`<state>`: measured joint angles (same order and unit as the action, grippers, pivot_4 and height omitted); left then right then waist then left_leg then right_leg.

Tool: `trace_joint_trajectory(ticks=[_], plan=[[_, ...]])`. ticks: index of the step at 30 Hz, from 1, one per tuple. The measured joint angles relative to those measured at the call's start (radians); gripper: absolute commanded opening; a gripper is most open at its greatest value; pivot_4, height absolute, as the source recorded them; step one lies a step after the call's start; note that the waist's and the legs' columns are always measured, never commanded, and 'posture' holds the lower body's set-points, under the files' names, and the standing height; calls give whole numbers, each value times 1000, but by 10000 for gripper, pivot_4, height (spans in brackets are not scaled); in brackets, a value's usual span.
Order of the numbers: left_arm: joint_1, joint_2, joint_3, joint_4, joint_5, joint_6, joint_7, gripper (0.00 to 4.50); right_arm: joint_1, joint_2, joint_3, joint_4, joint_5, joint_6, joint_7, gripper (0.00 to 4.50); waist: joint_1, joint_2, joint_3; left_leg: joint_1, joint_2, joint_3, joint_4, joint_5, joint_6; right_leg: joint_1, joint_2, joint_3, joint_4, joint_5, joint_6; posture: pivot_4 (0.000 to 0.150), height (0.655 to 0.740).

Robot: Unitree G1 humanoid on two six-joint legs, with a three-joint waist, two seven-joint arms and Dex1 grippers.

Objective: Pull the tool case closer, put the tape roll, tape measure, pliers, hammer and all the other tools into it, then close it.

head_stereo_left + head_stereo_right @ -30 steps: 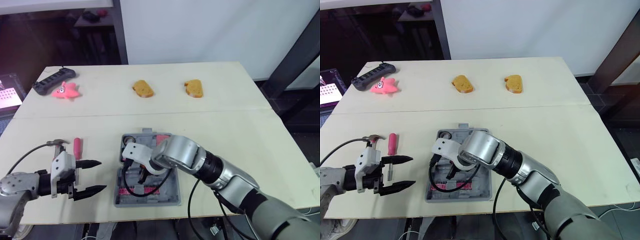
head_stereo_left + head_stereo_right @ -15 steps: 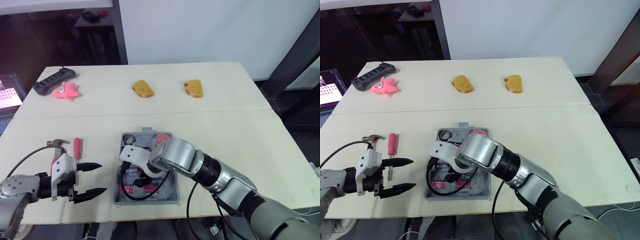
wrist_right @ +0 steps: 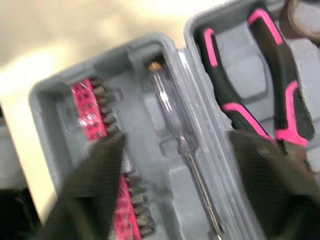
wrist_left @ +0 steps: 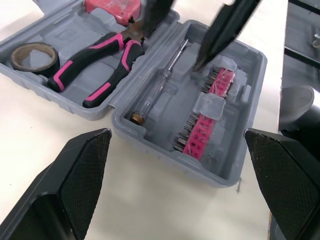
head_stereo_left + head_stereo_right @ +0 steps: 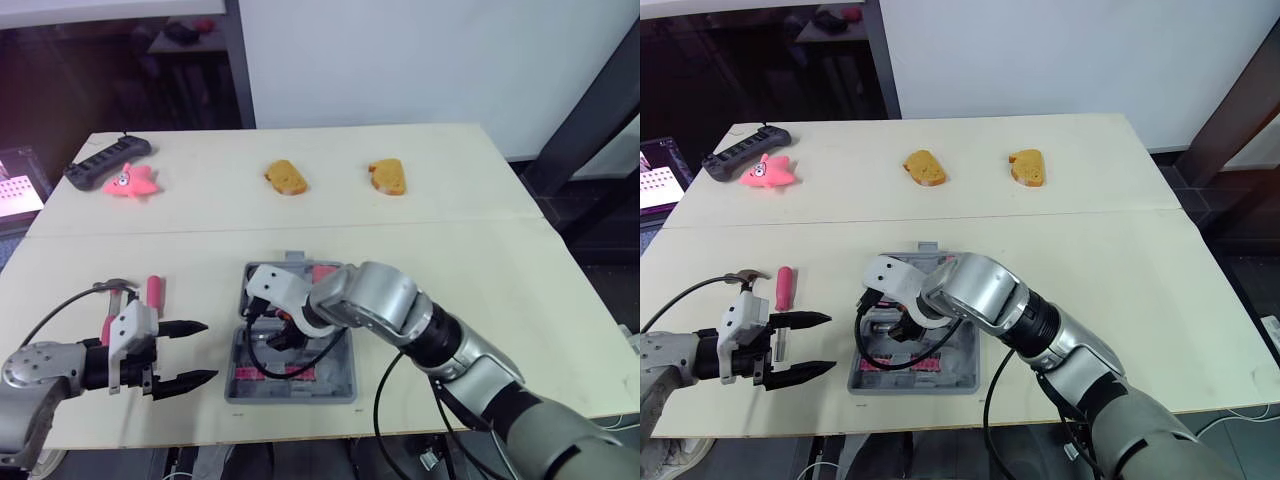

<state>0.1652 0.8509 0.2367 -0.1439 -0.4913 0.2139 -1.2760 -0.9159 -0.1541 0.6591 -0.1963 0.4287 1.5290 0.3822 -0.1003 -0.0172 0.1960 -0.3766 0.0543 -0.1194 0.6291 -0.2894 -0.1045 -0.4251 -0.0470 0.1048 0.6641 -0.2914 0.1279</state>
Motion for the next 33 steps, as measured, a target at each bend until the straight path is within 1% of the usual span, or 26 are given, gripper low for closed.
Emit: trace_joint_trajectory(ticks=[3, 4, 15, 19, 26, 33], plan=[[0, 0, -1, 0, 0, 0, 0, 45000, 31, -3, 4, 0, -14, -38, -1, 3025, 1, 0, 0, 0, 0, 0, 0, 0, 0, 0, 0, 0, 0, 0, 0, 1500, 7400], [0, 0, -1, 0, 0, 0, 0, 45000, 35, -3, 5, 0, -15, -45, -1, 478, 0, 0, 0, 0, 0, 0, 0, 0, 0, 0, 0, 0, 0, 0, 0, 1500, 7400], [1, 0, -1, 0, 0, 3, 1, 45000, 57, -2, 29, 37, -61, -110, 2, 478, 1, 0, 0, 0, 0, 0, 0, 0, 0, 0, 0, 0, 0, 0, 0, 1500, 7400], [-1, 0, -1, 0, 0, 5, 2, 45000, 84, -1, 52, 79, -81, -140, 4, 478, 1, 0, 0, 0, 0, 0, 0, 0, 0, 0, 0, 0, 0, 0, 0, 1500, 7400], [-3, 0, -2, 0, 0, 16, 4, 45000, 122, -1, 82, 97, -103, -162, 17, 478, 1, 0, 0, 0, 0, 0, 0, 0, 0, 0, 0, 0, 0, 0, 0, 1500, 7400], [5, 0, -2, -18, 0, 22, 12, 45000, 143, 7, 68, 102, -119, -175, 19, 478, 0, 0, 0, 1, 0, 0, 0, 0, 0, 1, 0, 0, 0, 0, 0, 1500, 7400]])
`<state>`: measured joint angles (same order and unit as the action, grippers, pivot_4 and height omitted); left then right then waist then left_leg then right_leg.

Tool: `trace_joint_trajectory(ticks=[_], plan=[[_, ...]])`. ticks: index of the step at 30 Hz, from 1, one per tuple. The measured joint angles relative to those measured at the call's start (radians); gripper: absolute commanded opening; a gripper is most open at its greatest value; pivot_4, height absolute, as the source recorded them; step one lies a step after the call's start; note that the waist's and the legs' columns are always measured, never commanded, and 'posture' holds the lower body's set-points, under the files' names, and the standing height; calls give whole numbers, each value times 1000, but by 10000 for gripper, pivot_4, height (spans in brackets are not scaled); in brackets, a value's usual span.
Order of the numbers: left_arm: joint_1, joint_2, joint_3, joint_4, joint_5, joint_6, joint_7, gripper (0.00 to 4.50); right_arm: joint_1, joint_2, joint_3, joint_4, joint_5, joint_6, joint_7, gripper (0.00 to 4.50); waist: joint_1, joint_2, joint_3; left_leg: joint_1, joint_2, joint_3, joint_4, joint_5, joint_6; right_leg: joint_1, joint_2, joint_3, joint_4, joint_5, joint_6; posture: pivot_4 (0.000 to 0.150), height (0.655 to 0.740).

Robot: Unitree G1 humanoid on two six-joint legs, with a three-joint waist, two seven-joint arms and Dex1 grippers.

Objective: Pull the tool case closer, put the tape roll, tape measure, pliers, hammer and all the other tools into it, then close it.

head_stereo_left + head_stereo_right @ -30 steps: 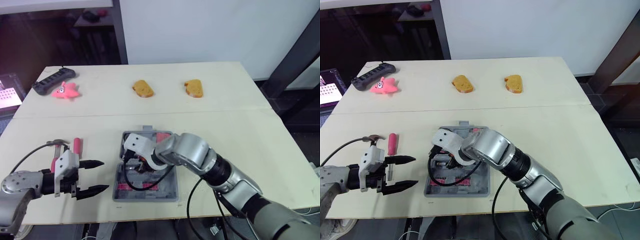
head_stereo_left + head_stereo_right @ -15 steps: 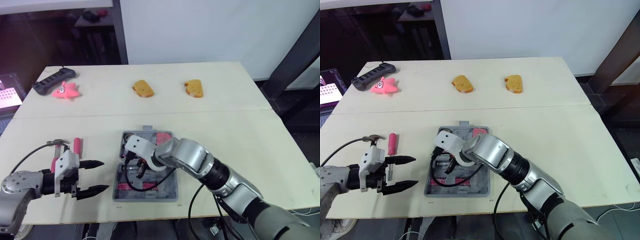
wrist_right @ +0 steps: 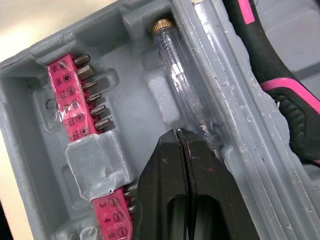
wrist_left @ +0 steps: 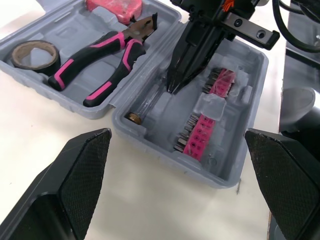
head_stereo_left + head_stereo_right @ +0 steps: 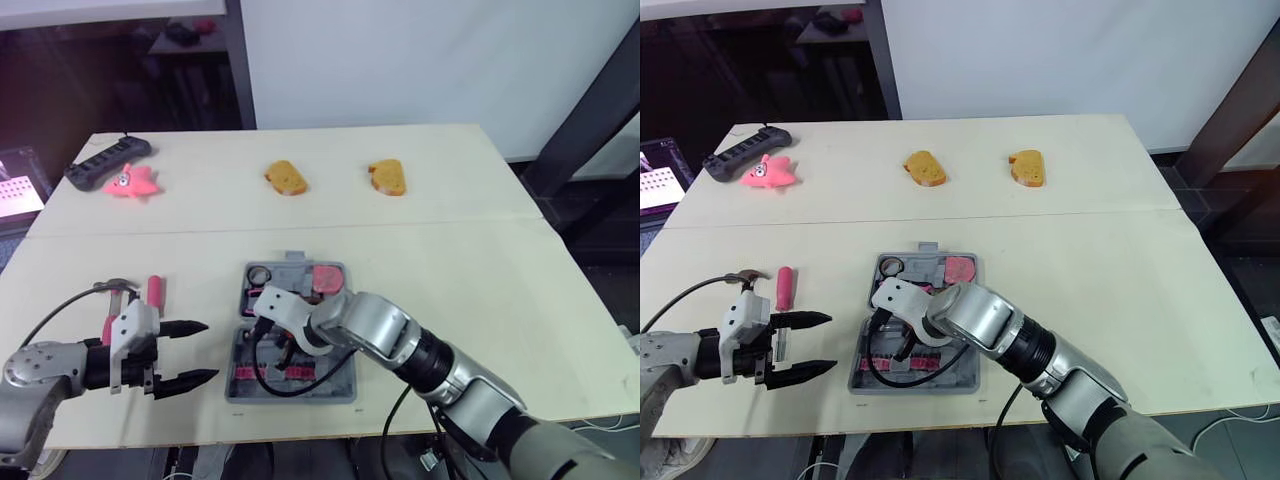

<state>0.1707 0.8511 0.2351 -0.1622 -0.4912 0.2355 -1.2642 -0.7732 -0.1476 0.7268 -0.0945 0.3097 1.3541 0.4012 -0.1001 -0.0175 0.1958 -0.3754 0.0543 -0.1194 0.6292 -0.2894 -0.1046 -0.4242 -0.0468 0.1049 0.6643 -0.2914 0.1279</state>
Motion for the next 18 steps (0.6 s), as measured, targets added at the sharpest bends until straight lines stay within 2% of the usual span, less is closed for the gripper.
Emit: trace_joint_trajectory(ticks=[6, 11, 13, 15, 18], plan=[[12, 0, 1, -3, 0, 3, 3, 45000, 25, -11, -86, -35, 28, 21, 31, 478, 5, 0, 0, -1, 0, 0, 0, 0, 0, 0, 0, 0, 0, 0, 0, 1500, 7400], [11, 3, 36, 11, 0, -10, 9, 45000, 82, -160, -312, -308, 101, -139, 142, 478, 10, 0, 0, -2, 0, 0, 0, 0, 0, 0, 0, 0, -2, 0, 0, 1500, 7400], [20, 8, 86, 42, 0, -23, 18, 45000, 211, -294, -452, -424, 110, -272, 205, 478, 25, -1, 0, -2, 0, 0, 0, 0, 0, 1, 0, 0, -4, -1, 1, 1500, 7400], [51, 26, 158, 95, 2, -28, 28, 45000, 382, -442, -574, -459, 98, -402, 266, 478, 34, -1, 0, -3, 0, 1, 0, -1, 1, 2, -1, 0, -8, -1, 2, 1500, 7400], [70, 36, 214, 147, 7, -49, 30, 45000, 579, -538, -677, -464, 86, -567, 354, 478, 28, 0, 0, -3, 0, 1, -1, -1, 2, 2, 0, 0, -8, -1, 2, 1500, 7400]])
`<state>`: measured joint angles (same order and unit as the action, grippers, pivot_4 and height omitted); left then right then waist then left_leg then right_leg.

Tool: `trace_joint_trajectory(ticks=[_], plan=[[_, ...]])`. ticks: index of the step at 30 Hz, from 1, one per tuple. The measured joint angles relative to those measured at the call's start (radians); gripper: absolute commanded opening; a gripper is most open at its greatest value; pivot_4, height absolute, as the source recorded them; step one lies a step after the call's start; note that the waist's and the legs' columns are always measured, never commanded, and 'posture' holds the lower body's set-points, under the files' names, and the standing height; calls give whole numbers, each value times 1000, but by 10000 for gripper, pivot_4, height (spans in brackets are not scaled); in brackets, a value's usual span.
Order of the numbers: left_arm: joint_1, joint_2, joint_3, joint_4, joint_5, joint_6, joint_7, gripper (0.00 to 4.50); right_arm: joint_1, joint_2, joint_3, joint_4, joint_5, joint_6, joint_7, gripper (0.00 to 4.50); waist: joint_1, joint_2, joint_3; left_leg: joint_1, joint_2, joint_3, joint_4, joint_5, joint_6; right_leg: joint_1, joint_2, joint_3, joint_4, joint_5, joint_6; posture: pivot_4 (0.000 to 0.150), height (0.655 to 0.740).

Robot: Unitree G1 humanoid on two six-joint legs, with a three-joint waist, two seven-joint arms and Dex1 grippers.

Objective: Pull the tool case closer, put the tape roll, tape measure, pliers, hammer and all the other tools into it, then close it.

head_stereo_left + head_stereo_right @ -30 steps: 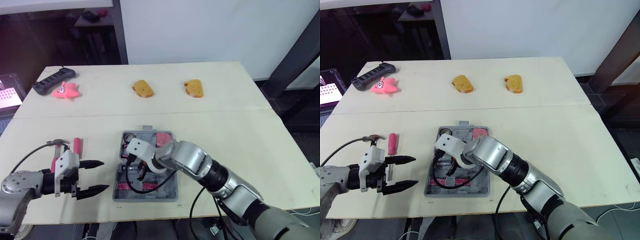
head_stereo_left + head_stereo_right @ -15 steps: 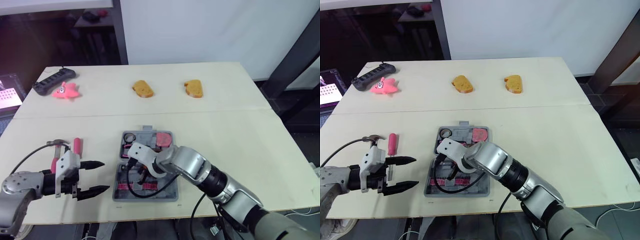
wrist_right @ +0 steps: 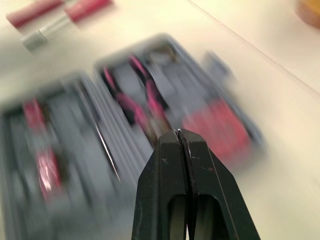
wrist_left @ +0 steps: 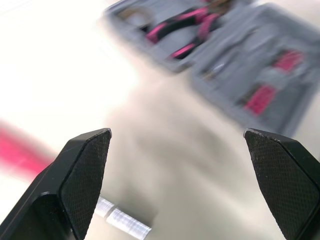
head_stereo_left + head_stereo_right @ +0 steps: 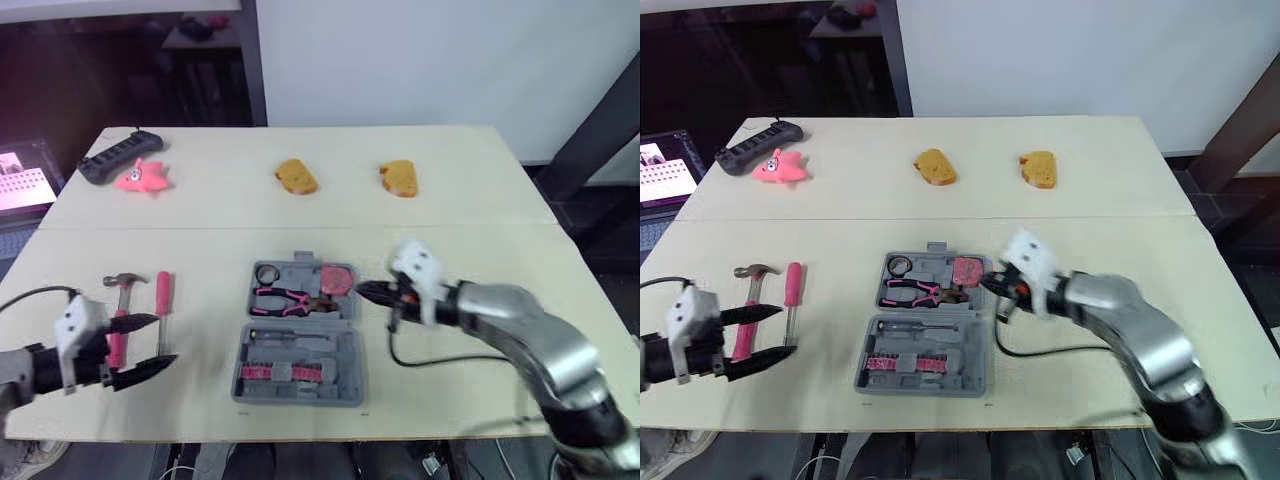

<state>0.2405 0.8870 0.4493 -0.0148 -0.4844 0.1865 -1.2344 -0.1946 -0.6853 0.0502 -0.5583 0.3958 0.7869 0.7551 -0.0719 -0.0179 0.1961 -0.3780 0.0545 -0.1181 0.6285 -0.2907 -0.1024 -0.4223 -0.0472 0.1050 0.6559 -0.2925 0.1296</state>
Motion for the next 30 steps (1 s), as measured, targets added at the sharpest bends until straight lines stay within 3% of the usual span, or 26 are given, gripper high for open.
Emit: trace_joint_trajectory(ticks=[1, 4, 11, 15, 22, 26, 30], plan=[[3, 3, 19, 15, 4, -18, 1, 45000, 86, -23, -59, 1, 2, -74, 37, 478, 3, 0, 0, 0, 0, 0, 0, 0, 0, 0, 0, 0, 0, 0, 0, 1500, 7400], [55, 35, 105, 141, 34, -59, 8, 45000, 279, -60, -239, 81, 10, -206, 113, 8708, 1, -1, 0, 2, 0, 3, 1, 0, 0, 2, 0, 2, -1, 0, 0, 1500, 7400], [129, 117, 249, 550, 85, -183, -3, 45000, 520, -84, -498, 297, 46, -418, 301, 44040, 3, -3, 0, 7, 0, 3, 3, 0, 0, 11, 0, 2, -6, -2, -5, 1500, 7400], [117, 135, 258, 628, 84, -220, -10, 45000, 551, -89, -537, 385, 41, -519, 362, 44614, 8, -4, 0, 7, 0, 3, 2, 0, 0, 12, 0, 2, -6, -2, -5, 1500, 7400], [103, 135, 259, 577, 81, -211, -7, 45000, 561, -89, -536, 423, 40, -577, 382, 44614, 3, -3, 0, 8, 0, 3, 2, 0, 0, 13, 0, 2, -6, -2, -5, 1500, 7400], [121, 114, 273, 412, 59, -114, 42, 45000, 535, -85, -523, 428, 41, -576, 365, 44614, 4, -3, 0, 8, 0, 3, 2, 0, 0, 13, 0, 2, -6, -2, -5, 1500, 7400], [103, 25, 274, 225, 43, 9, 189, 45000, 520, -75, -515, 398, 63, -541, 335, 44614, 6, -2, 0, 8, 0, 2, 2, 0, 0, 14, -1, 2, -6, -1, -2, 1500, 7400]])
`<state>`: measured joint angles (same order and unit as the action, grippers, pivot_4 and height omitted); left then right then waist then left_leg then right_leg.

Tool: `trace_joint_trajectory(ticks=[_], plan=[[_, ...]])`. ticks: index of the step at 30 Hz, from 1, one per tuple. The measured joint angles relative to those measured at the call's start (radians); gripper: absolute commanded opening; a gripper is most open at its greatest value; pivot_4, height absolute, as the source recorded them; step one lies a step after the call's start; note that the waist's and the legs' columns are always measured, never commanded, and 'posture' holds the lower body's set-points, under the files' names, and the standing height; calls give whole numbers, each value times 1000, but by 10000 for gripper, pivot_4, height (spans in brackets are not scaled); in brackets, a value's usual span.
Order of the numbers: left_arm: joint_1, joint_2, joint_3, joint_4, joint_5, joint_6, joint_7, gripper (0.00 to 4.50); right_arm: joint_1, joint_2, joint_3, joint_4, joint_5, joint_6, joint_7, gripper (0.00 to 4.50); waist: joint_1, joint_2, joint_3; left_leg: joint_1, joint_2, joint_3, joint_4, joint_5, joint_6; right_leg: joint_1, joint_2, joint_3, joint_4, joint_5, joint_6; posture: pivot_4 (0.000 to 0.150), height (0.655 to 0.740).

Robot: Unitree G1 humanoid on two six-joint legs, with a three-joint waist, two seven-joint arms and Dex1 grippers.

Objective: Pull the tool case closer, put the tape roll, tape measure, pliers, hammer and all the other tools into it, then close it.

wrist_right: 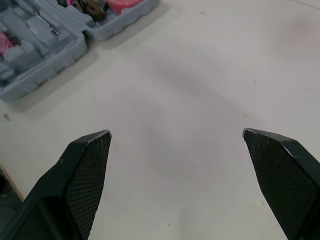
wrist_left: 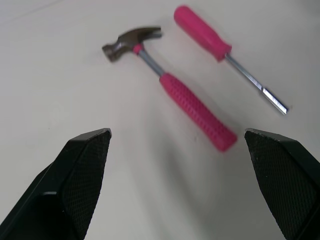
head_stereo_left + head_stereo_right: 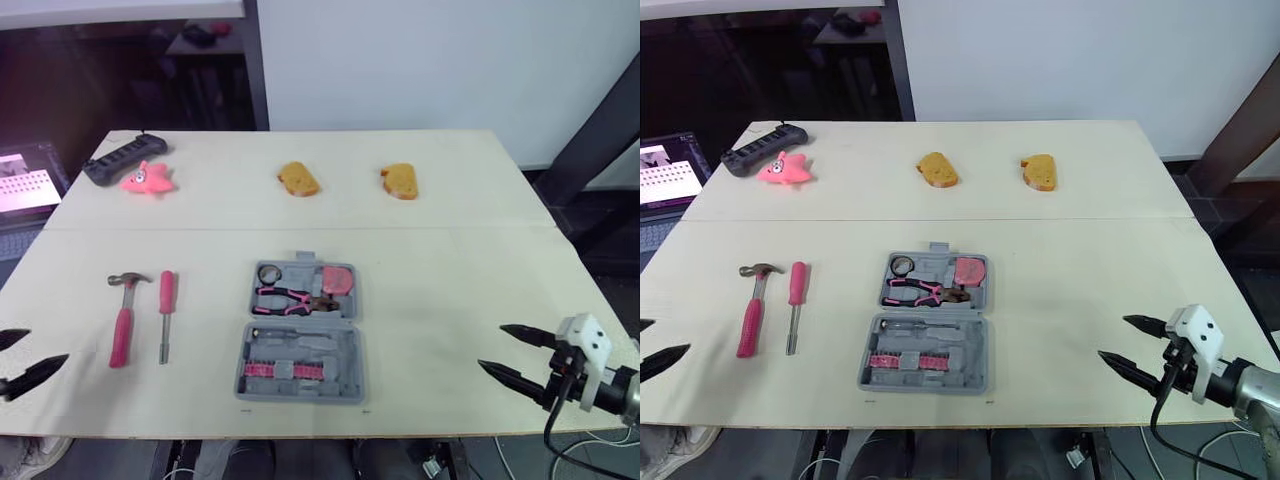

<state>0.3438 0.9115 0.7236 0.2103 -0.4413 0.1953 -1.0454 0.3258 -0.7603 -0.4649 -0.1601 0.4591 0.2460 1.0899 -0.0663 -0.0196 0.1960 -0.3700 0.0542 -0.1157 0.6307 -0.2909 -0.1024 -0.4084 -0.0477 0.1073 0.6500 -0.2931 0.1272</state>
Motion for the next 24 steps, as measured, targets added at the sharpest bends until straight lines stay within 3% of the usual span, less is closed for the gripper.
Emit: trace_joint_trajectory(ticks=[6, 9, 12, 24], plan=[[-227, -217, -54, -282, -64, 432, 479, 45000, -111, 4, 59, -221, 155, 207, -94, 44614, 8, 0, 0, 1, 0, -3, 3, 0, 0, 3, 1, -1, 2, 2, 3, 1500, 7400], [-319, -235, -87, -308, -85, 607, 611, 45000, -173, -16, 117, -308, 209, 311, -132, 44614, 10, -1, -1, 1, 0, -3, 3, 0, 0, 3, 1, -1, 2, 3, 4, 1500, 7400], [-438, -225, -130, -200, -38, 698, 716, 45000, -252, -46, 209, -394, 242, 407, -171, 44614, 10, 0, -1, 2, 0, -3, 2, 0, 0, 2, 1, -2, 2, 3, 4, 1500, 7400], [-678, -181, -334, 213, 114, 573, 675, 45000, -324, -57, 275, -444, 258, 487, -222, 44614, 44, 0, -1, 1, -1, -4, 2, 3, -5, 2, 0, -2, 2, 3, 4, 1500, 7400]])
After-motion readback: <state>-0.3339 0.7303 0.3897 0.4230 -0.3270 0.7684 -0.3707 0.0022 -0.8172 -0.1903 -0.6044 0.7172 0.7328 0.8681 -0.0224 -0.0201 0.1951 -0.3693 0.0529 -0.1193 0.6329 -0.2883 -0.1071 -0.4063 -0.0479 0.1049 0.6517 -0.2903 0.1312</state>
